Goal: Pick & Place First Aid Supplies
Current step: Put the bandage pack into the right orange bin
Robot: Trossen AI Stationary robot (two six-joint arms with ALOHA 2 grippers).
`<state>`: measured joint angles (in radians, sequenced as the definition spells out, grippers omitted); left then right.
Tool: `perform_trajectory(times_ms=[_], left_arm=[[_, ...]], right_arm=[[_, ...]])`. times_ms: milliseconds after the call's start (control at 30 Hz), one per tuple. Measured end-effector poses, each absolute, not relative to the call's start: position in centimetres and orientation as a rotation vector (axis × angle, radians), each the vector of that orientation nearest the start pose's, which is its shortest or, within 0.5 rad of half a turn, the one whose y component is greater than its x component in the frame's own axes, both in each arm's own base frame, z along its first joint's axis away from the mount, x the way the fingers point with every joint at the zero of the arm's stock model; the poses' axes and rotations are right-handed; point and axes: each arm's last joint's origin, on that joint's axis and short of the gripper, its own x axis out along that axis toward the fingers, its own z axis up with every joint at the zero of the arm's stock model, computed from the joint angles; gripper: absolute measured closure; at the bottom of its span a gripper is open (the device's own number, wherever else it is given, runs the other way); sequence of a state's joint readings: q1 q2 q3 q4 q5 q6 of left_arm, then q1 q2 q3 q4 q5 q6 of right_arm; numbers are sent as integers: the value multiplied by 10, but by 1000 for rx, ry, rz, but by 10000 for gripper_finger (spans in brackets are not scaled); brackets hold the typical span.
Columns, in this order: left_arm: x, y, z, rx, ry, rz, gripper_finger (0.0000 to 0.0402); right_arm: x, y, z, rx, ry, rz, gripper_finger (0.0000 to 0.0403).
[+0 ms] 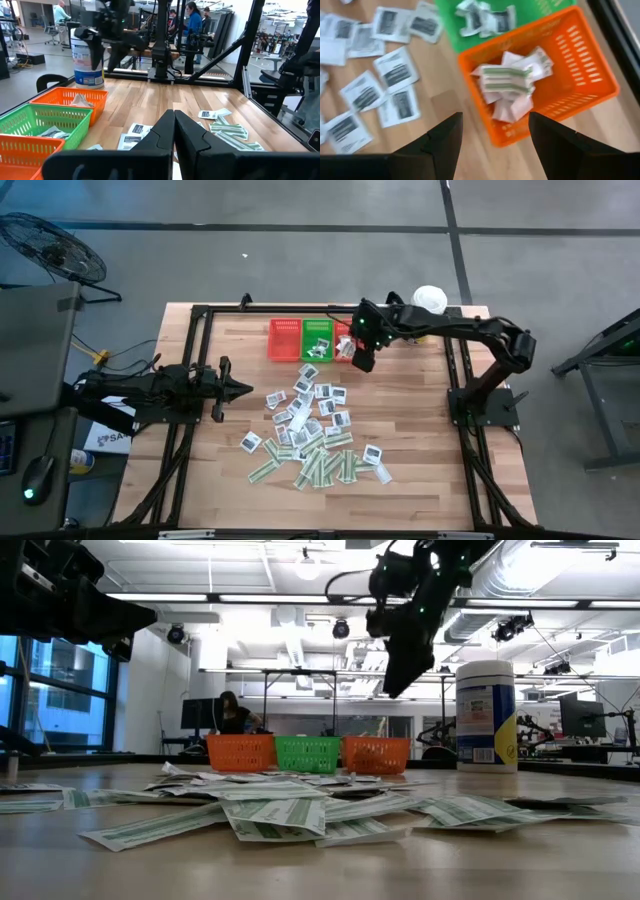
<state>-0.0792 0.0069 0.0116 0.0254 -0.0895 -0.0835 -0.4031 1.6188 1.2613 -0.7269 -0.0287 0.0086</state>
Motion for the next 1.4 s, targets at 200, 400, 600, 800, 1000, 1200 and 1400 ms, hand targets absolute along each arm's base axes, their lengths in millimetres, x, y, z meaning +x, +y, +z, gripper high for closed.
perform_trajectory(times_ms=[200,400,600,800,1000,1200,1400], left_arm=[[97,-5,169,-86,-30,9,400],[97,-5,169,-86,-30,9,400],[97,-5,169,-86,-30,9,400],[97,-5,169,-86,-31,9,400],[97,-5,169,-86,-31,9,400],[97,-5,169,-86,-31,9,400],[97,-5,169,-86,-30,9,400]], right_arm=[[301,-109,257,219,1101,-374,183],[304,-82,258,246,1127,-346,183],[307,-54,256,299,1164,-337,183],[307,-29,255,336,1190,-368,183],[308,-6,254,424,1160,-459,183],[311,21,249,537,1138,-533,183],[319,47,232,639,1180,-527,183]])
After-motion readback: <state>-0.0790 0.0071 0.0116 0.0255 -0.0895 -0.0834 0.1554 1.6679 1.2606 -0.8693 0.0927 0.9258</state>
